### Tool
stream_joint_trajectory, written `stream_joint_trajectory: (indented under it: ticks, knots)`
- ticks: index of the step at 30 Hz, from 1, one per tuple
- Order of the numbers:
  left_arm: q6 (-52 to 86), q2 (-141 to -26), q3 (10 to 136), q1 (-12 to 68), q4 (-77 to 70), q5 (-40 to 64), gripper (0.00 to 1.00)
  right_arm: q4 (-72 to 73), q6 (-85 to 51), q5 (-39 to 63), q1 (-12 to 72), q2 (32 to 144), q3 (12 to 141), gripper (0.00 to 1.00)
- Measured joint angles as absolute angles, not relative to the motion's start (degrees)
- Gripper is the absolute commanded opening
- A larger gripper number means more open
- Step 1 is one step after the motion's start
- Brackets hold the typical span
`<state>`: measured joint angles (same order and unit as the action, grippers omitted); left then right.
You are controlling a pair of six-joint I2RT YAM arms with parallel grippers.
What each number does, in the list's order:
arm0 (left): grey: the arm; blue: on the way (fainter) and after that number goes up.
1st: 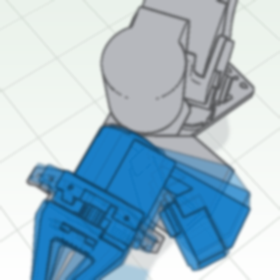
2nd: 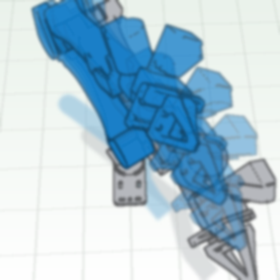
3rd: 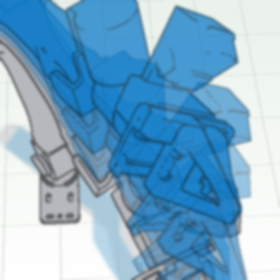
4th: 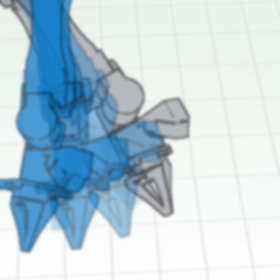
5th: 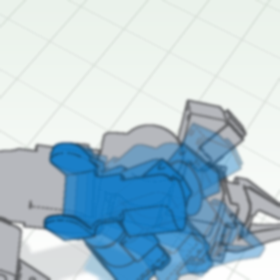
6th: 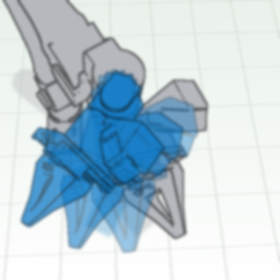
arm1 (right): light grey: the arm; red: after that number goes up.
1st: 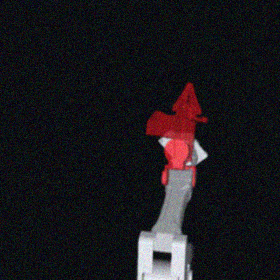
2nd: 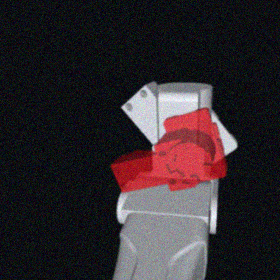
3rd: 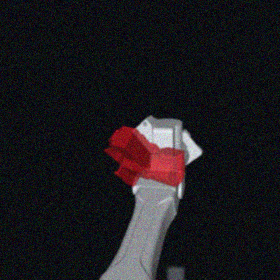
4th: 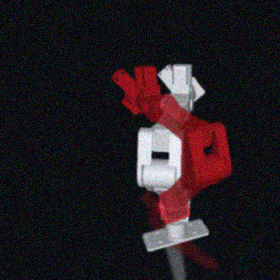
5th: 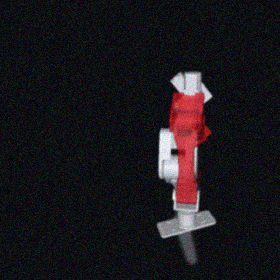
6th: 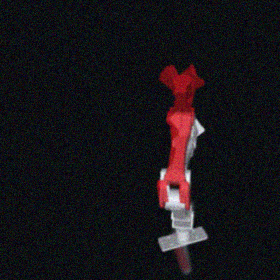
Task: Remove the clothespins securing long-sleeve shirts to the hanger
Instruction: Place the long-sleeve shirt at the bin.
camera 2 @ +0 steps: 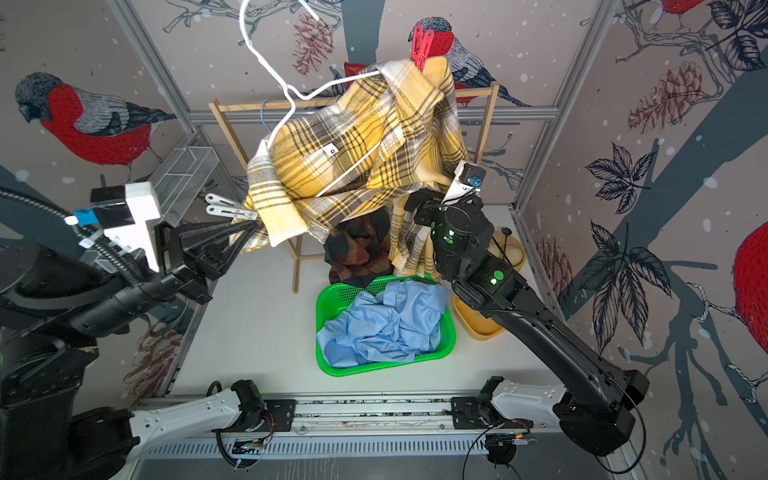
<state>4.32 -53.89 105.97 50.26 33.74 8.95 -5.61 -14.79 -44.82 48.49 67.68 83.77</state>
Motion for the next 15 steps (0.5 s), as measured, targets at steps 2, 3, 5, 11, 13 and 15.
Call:
stream_joint_trajectory:
  ticks: [2,3,5,11,13,15]
  knots:
    - [4.32,-53.69,106.63,50.26,33.74,9.13,0.0,-5.21,-13.85,-46.06,49.04,67.22,84.33,1.0]
    - [4.32,-53.58,106.98,50.28,33.76,9.15,0.0,-5.04,-13.39,-46.48,49.39,67.09,84.51,1.0]
    - [4.29,-53.17,107.9,50.3,33.89,8.93,0.0,-4.47,-12.86,-47.75,50.83,66.96,85.1,1.0]
    - [4.05,-51.79,110.06,50.3,35.31,7.38,0.0,-2.59,-7.81,-52.66,58.02,68.2,88.16,1.0]
    - [4.01,-51.35,110.3,50.3,35.35,6.79,0.0,-1.19,-5.76,-54.98,60.86,68.71,88.82,1.0]
    - [3.62,-50.87,110.52,50.3,35.92,5.74,0.0,0.58,-3.77,-57.25,63.51,69.14,89.17,1.0]
